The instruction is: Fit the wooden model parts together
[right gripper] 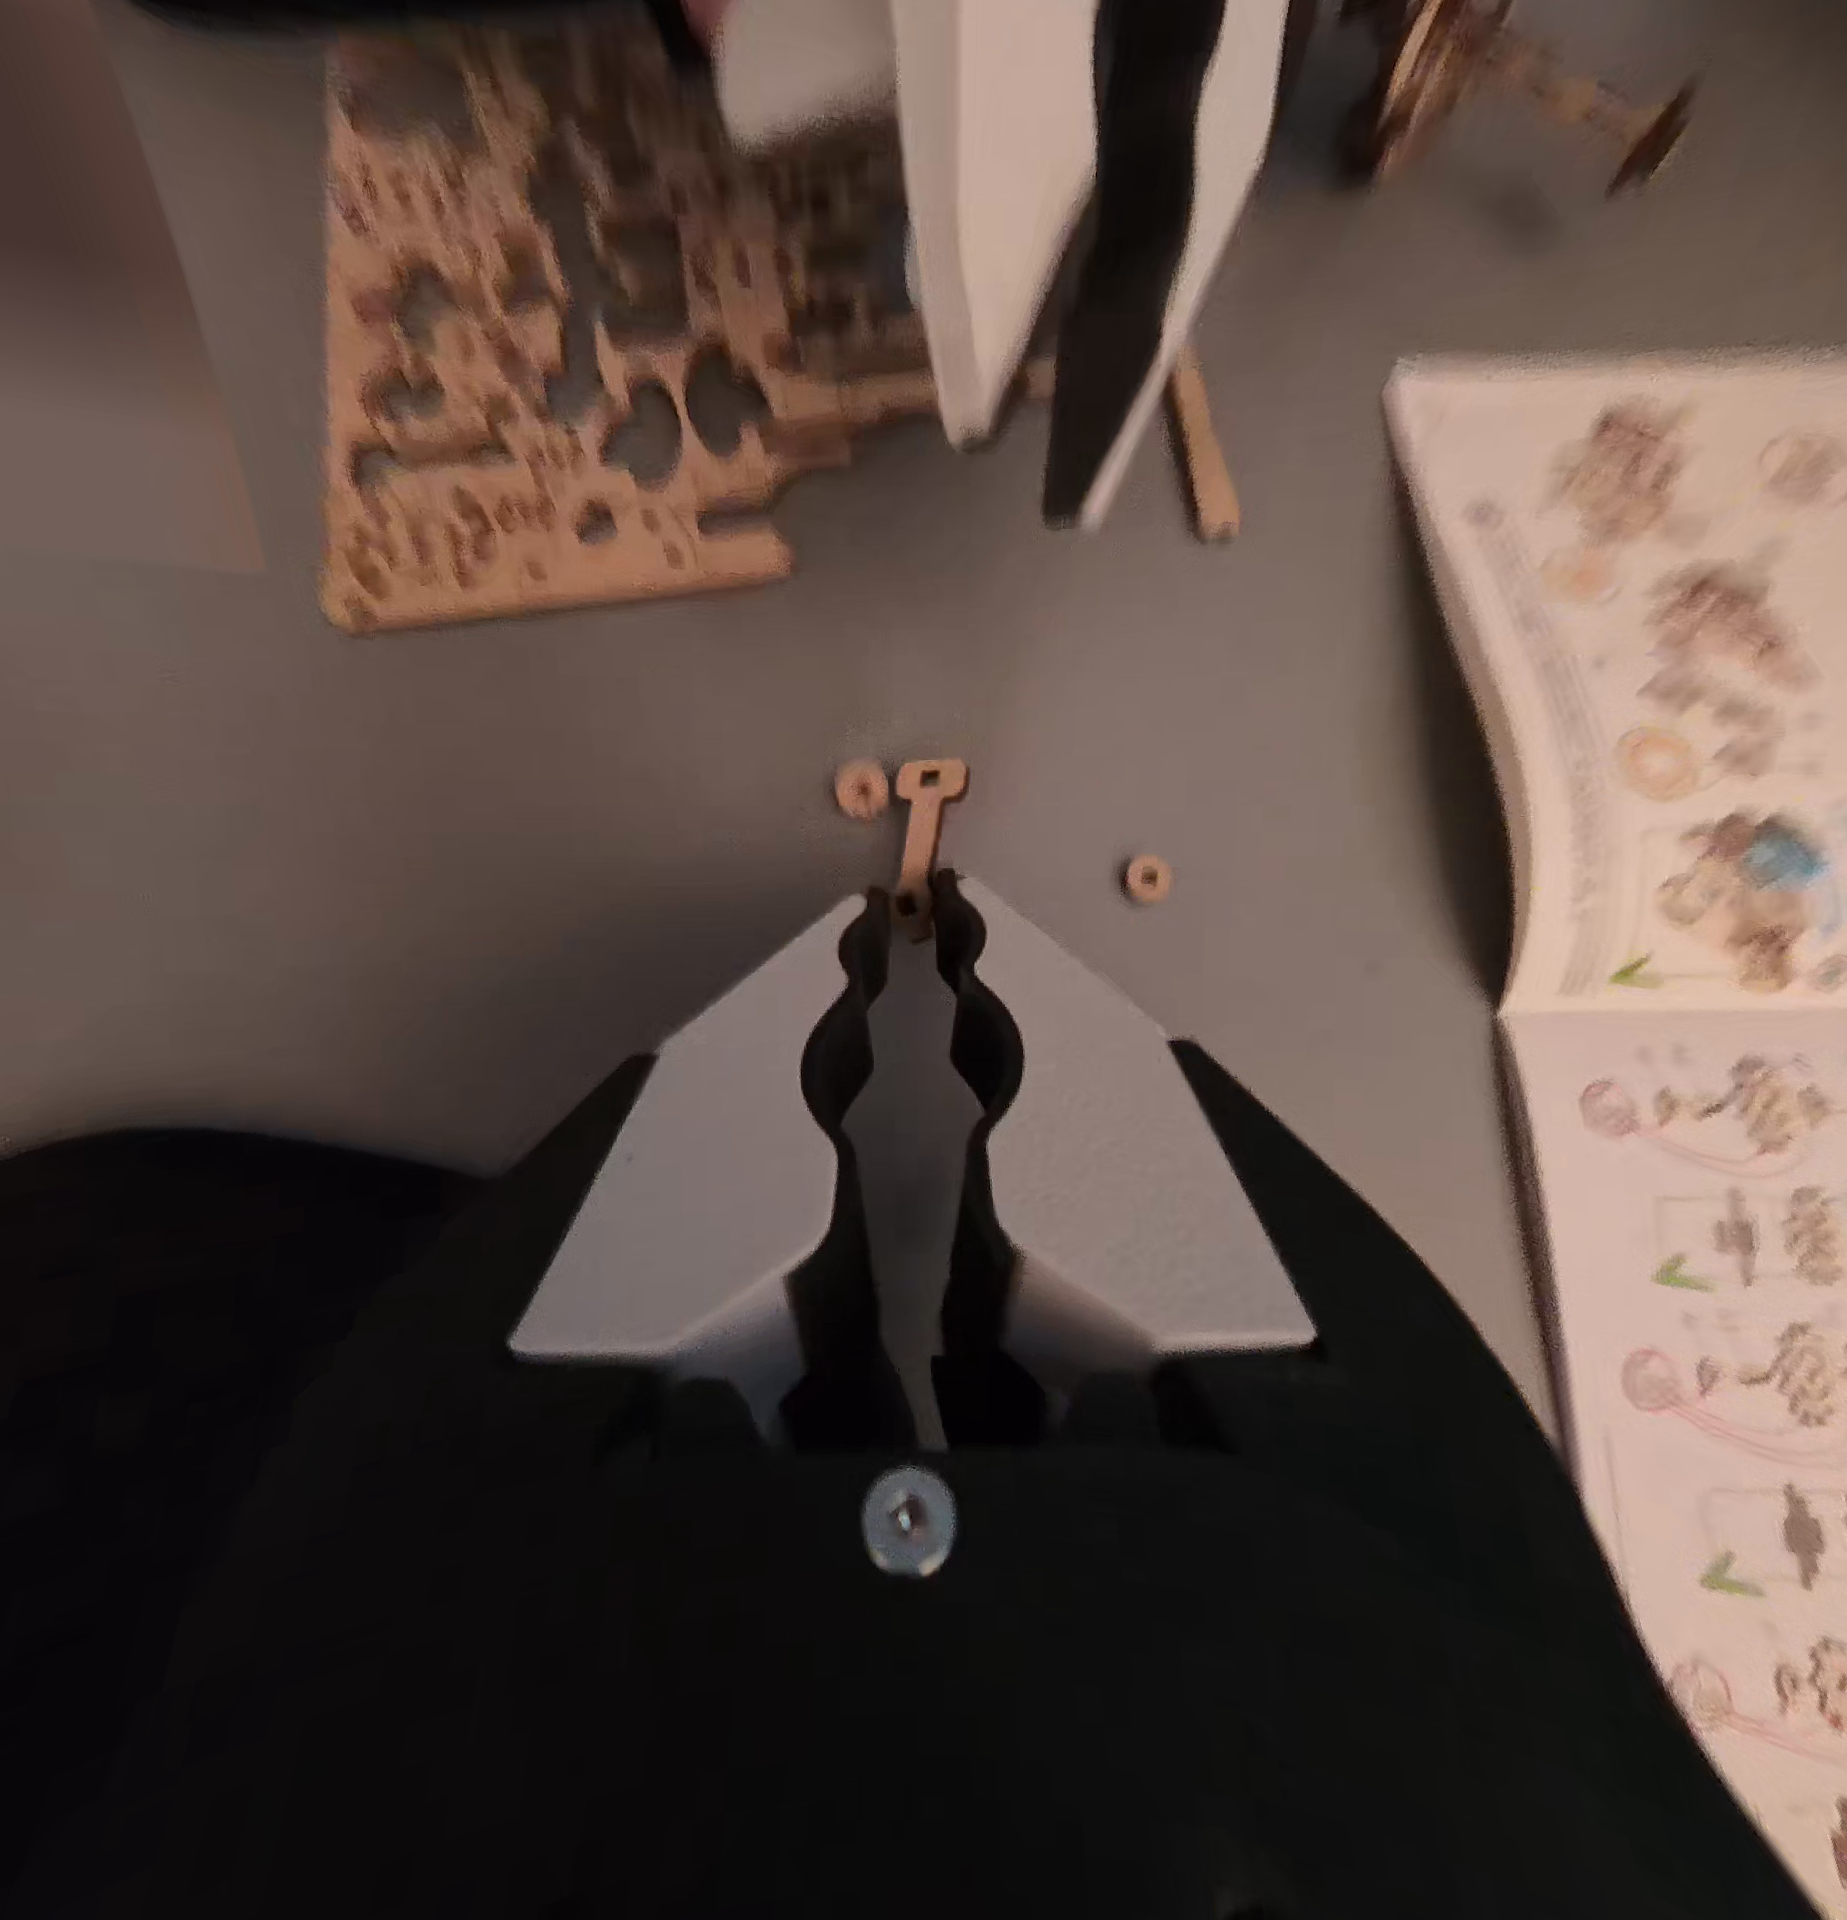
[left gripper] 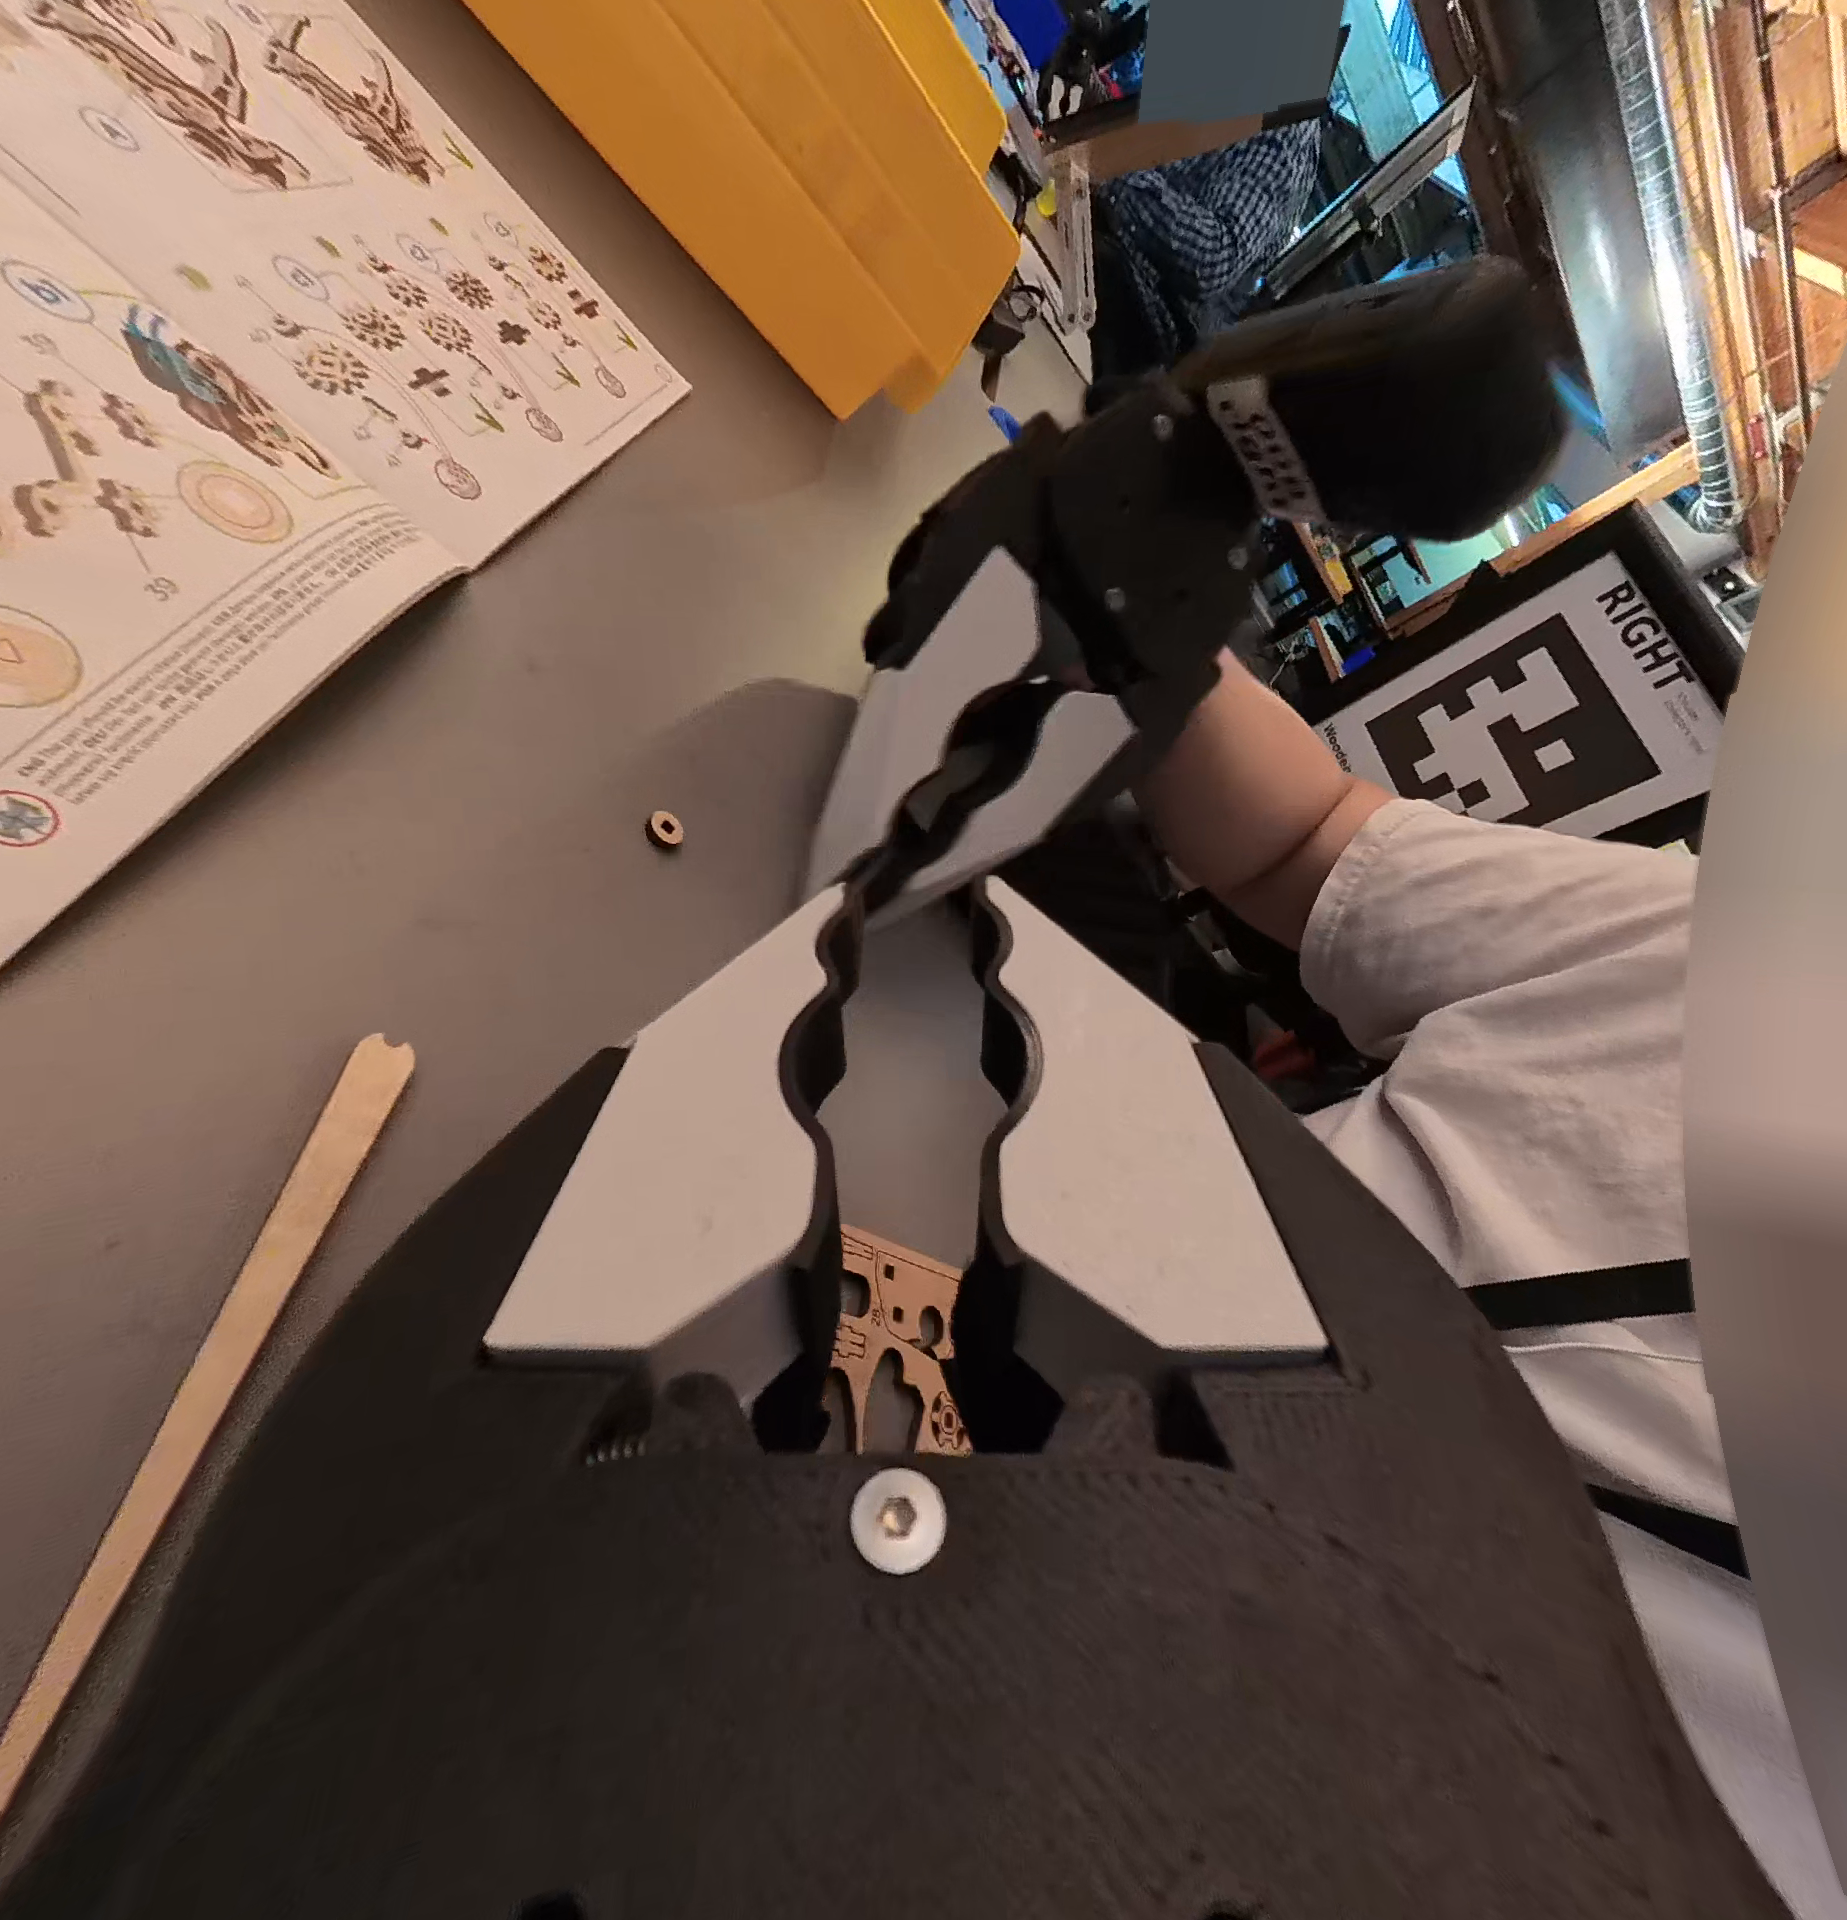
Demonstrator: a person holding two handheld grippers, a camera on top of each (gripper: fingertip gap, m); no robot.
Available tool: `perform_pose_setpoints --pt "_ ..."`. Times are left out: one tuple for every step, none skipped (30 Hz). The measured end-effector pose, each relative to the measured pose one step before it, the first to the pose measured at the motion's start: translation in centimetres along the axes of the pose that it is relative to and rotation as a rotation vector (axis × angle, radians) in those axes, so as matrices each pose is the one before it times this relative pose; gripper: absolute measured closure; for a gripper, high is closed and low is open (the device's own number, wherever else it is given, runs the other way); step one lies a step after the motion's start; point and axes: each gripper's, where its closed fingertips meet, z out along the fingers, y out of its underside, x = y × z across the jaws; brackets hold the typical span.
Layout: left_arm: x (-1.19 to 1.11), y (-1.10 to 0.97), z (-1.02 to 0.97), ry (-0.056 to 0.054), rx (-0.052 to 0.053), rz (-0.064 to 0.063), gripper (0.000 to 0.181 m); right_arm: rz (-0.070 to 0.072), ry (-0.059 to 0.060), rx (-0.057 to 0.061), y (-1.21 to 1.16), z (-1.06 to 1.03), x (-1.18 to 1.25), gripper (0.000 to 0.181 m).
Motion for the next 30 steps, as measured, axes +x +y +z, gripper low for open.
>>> perform_pose_setpoints --pt "0.065 0.065 0.084 0.0013 -0.0042 0.0024 0.163 0.0203 -0.0207 0.0109 0.004 0.11 -0.002 0.176" --pt "0.017 0.02 0.053 -0.0019 -0.0004 0.0027 0.163 -0.0059 0.0069 -0.0215 0.191 -0.162 0.246 0.177" --pt "0.052 0.051 0.052 0.001 -0.0031 0.0018 0.163 -0.0246 0.0204 -0.0194 -0.011 -0.33 0.215 0.179" --pt "0.08 0.038 0.021 0.0036 -0.0031 -0.0004 0.163 -0.0219 0.0124 0.0205 -0.433 -0.326 0.127 0.181" --pt "0.058 0.01 0.009 0.0034 0.0001 -0.0015 0.163 0.0088 -0.003 0.0054 0.111 -0.009 0.122 0.181" --pt "0.013 -0.006 0.001 0.0023 0.0003 -0.0034 0.163 0.0317 -0.0152 -0.0388 0.904 0.213 0.069 0.181" --pt "0.038 0.03 -0.001 0.0033 -0.0016 -0.0031 0.162 0.029 -0.0203 0.0273 -0.328 -0.193 -0.08 0.181" --pt "0.019 0.018 0.004 0.0021 -0.0016 -0.0023 0.162 0.0152 -0.0083 0.0018 -0.122 -0.27 -0.028 0.181" --pt "0.027 -0.047 -0.008 0.002 0.0031 0.0001 0.161 -0.0018 -0.0027 -0.0013 -0.16 -0.236 -0.09 0.181" --pt "0.003 -0.084 -0.019 -0.0001 0.0054 0.001 0.16 -0.0169 0.0013 0.0107 -0.328 -0.252 -0.137 0.179" --pt "0.024 -0.02 0.013 0.0015 0.0014 0.0014 0.16 -0.0155 0.0058 0.0229 -0.443 -0.219 -0.1 0.179" --pt "0.019 0.111 0.071 0.0016 -0.0068 0.0011 0.16 -0.0101 -0.0006 0.0158 -0.278 -0.132 -0.129 0.179" --pt "-0.084 0.18 0.104 -0.0048 -0.0108 0.0021 0.159 0.0031 0.0066 -0.0043 0.038 -0.036 0.087 0.179" --pt "-0.172 0.179 0.145 -0.0118 -0.0092 0.0055 0.159 0.0108 -0.0029 -0.0097 0.156 0.053 0.025 0.18" --pt "-0.28 0.267 0.182 -0.0192 -0.0142 0.0078 0.159 0.0132 -0.0119 -0.0063 0.158 0.091 -0.099 0.18" --pt "-0.294 0.351 0.236 -0.0223 -0.0207 0.0151 0.157 0.0186 -0.0091 0.0097 -0.086 0.07 -0.045 0.179" --pt "-0.253 0.419 0.285 -0.0242 -0.0264 0.026 0.155 0.0199 -0.023 0.0348 -0.486 -0.003 -0.262 0.179" --pt "-0.083 0.322 0.323 -0.0187 -0.0218 0.0306 0.152 0.0228 -0.0285 0.0389 -0.602 -0.059 -0.341 0.179" --pt "0.176 0.275 0.335 -0.0059 -0.0193 0.0298 0.148 0.0237 -0.0193 0.0287 -0.551 -0.065 -0.21 0.179" --pt "0.249 0.266 0.312 -0.0016 -0.0203 0.0225 0.147 0.0205 -0.0113 0.0169 -0.4 -0.039 -0.128 0.179" --pt "0.23 0.081 0.258 -0.0014 -0.0087 0.0202 0.147 0.0144 -0.0111 0.0099 -0.336 -0.001 -0.175 0.179" --pt "0.128 0.025 0.206 -0.0047 -0.0018 0.0157 0.149 0.0082 -0.006 0.01 -0.328 0.028 -0.13 0.179" --pt "0.22 -0.019 0.154 0.0063 0.0029 0.0122 0.153 0.0088 -0.0013 -0.0049 -0.094 0.076 -0.044 0.179" --pt "0.243 -0.108 0.063 0.0118 0.0075 0.0044 0.167 0.0063 0.0005 -0.0125 0.049 0.12 0.016 0.18" --pt "0.079 -0.175 -0.013 0.0049 0.0124 0.0 0.177 -0.0008 -0.0111 -0.0009 -0.061 0.094 -0.194 0.179" --pt "-0.045 -0.186 -0.084 0.0034 0.0162 -0.0127 0.181 -0.0022 0.0033 0.0104 -0.176 0.042 0.021 0.178" --pt "-0.202 -0.104 -0.119 0.0018 0.011 -0.0341 0.181 -0.0114 0.0218 0.0136 -0.18 -0.086 0.29 0.177" --pt "-0.323 -0.101 -0.158 0.0026 0.0112 -0.0455 0.181 -0.0123 0.05 0.0214 -0.287 -0.216 0.625 0.167" --pt "-0.402 -0.175 -0.211 0.003 0.0175 -0.0526 0.181 -0.0147 0.0756 0.0097 -0.163 -0.282 0.88 0.158" --pt "-0.345 -0.218 -0.208 0.008 0.0229 -0.0551 0.181 -0.0252 0.0744 -0.0083 0.018 -0.2 0.681 0.157"
